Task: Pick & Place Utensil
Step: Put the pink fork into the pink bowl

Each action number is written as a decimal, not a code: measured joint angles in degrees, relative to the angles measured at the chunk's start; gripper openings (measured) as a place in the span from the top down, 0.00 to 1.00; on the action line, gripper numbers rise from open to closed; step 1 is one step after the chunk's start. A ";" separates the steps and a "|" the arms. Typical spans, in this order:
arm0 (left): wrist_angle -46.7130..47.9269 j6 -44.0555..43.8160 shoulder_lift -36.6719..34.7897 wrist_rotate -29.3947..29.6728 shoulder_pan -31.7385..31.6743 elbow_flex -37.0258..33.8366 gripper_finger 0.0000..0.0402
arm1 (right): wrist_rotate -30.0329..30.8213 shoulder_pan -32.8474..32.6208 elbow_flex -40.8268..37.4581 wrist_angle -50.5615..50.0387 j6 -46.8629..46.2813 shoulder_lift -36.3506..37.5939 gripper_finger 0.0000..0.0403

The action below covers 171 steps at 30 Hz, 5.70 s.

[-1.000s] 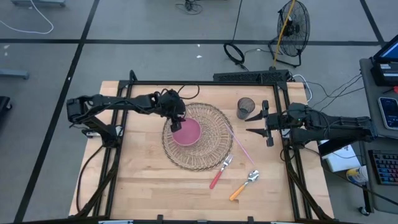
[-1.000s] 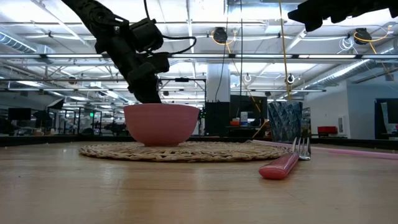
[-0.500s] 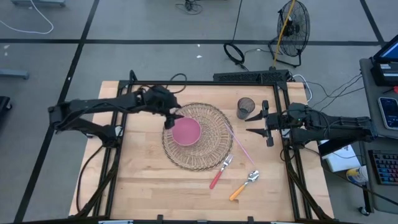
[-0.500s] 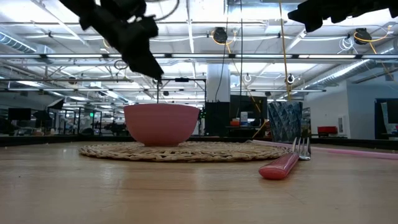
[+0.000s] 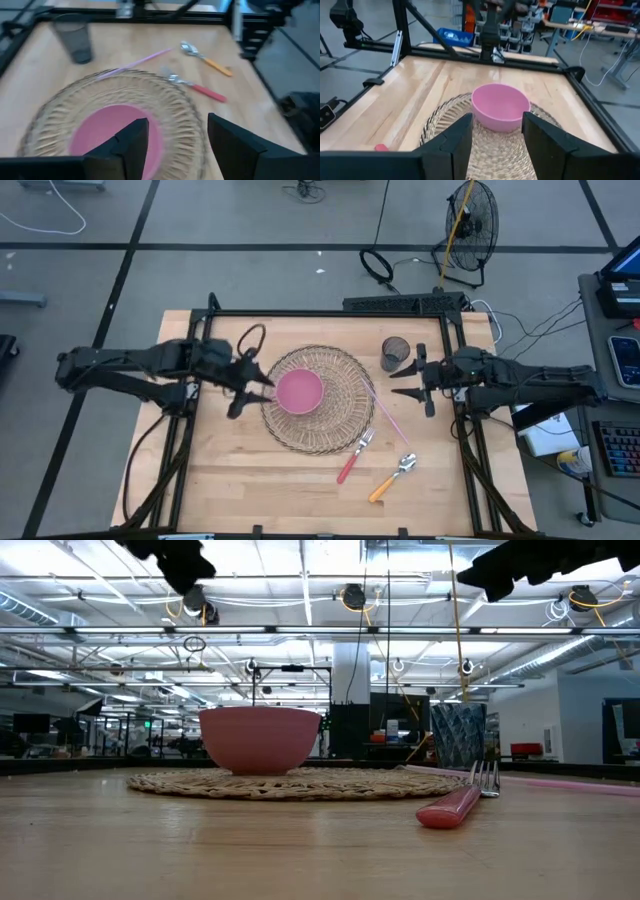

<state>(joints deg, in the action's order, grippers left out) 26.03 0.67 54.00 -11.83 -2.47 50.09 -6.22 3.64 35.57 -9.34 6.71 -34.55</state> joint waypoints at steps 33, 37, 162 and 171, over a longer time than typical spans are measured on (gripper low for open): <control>-24.38 -11.83 0.08 27.56 32.76 -17.79 0.58 | 11.17 -15.56 0.00 -1.42 -12.08 -11.72 0.60; -24.32 -11.81 0.09 31.48 35.85 -17.79 0.58 | 15.37 -18.46 0.00 -2.60 -14.48 -15.65 0.60; -21.04 -16.05 0.11 37.91 37.06 -17.75 0.58 | 4.83 -25.77 31.95 -14.07 6.03 -73.00 0.60; -21.04 -16.07 0.10 37.89 37.07 -17.75 0.58 | 4.46 -25.33 32.09 -14.44 5.76 -73.98 0.62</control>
<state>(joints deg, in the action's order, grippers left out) 4.99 -15.40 54.10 26.06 34.60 32.34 -1.75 -21.69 67.66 -23.78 12.47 -108.53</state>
